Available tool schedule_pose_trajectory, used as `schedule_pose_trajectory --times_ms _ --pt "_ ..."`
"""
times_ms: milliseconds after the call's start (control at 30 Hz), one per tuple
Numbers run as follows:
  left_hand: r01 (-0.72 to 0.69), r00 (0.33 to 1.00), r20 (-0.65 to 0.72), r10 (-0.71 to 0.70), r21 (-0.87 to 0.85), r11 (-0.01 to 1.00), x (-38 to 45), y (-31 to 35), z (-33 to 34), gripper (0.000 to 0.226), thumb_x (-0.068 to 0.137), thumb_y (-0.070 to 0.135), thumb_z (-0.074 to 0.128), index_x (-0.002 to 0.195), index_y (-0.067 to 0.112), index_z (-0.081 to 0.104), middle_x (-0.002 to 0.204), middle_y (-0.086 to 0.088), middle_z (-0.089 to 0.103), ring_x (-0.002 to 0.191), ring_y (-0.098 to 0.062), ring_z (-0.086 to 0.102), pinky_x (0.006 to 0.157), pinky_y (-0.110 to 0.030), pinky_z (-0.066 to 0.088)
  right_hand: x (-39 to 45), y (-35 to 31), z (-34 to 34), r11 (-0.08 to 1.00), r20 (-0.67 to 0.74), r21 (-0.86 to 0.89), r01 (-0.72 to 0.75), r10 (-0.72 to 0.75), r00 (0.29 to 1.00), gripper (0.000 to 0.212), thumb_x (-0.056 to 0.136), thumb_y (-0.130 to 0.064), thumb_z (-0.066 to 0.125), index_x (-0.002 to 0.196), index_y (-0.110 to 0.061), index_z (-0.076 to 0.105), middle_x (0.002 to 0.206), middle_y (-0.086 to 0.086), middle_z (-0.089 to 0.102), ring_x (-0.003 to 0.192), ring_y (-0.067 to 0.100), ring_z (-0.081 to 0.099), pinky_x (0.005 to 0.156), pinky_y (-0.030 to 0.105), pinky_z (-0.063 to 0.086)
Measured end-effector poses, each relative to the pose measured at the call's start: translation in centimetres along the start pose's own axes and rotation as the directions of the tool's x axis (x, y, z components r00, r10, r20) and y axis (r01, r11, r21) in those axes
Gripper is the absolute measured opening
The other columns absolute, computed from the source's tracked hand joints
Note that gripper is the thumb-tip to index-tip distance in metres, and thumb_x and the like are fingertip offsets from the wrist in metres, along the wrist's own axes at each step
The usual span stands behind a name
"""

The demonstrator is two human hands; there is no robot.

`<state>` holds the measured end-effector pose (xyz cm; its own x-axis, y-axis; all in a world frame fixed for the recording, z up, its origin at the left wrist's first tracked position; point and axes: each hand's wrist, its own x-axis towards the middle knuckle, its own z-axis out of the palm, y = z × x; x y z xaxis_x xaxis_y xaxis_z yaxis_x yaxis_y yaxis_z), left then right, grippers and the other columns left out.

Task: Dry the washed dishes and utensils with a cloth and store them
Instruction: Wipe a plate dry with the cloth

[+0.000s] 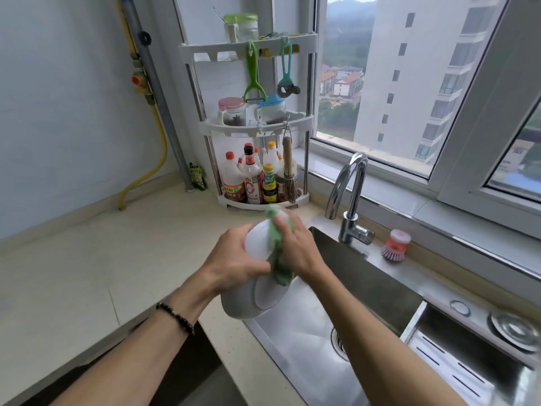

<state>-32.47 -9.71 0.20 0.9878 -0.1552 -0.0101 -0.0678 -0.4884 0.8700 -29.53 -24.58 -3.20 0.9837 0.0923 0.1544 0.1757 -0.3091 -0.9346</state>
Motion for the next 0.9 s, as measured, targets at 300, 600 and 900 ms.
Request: schedule_pose_trajectory --times_ms 300,600,900 --pt "0.0 0.986 -0.163 -0.027 -0.163 0.987 -0.4 0.1 -0.5 0.047 0.049 0.017 0.078 0.095 0.019 0.067 0.09 -0.001 0.073 0.08 -0.019 0.069 0.061 -0.028 0.054 1.5 -0.9 -0.3 0.999 0.002 0.037 0.024 -0.025 1.0 0.058 0.101 -0.055 0.027 0.148 -0.027 0.047 0.155 0.004 0.041 0.14 0.018 0.036 0.119 0.048 0.028" --pt "0.073 0.956 -0.224 -0.187 -0.437 0.896 0.0 0.1 -0.8 0.056 0.049 0.008 0.079 0.104 0.01 0.067 0.102 -0.012 0.073 0.09 -0.029 0.071 0.071 -0.039 0.06 1.4 0.3 -0.4 0.965 0.166 -0.2 0.168 -0.135 0.977 0.051 0.109 -0.042 0.018 0.157 -0.037 0.002 0.16 -0.016 -0.019 0.15 0.006 -0.019 0.126 0.042 -0.007" --pt "0.099 0.916 -0.268 -0.299 -0.571 0.815 0.8 -0.1 -0.3 0.048 0.054 -0.002 0.08 0.101 0.001 0.069 0.098 -0.018 0.074 0.082 -0.031 0.072 0.063 -0.036 0.058 -0.3 0.8 -0.4 0.9 0.285 -0.369 0.232 -0.128 0.95 0.056 0.107 -0.046 0.021 0.15 -0.039 -0.015 0.159 -0.01 -0.029 0.148 0.007 -0.027 0.124 0.038 -0.015"
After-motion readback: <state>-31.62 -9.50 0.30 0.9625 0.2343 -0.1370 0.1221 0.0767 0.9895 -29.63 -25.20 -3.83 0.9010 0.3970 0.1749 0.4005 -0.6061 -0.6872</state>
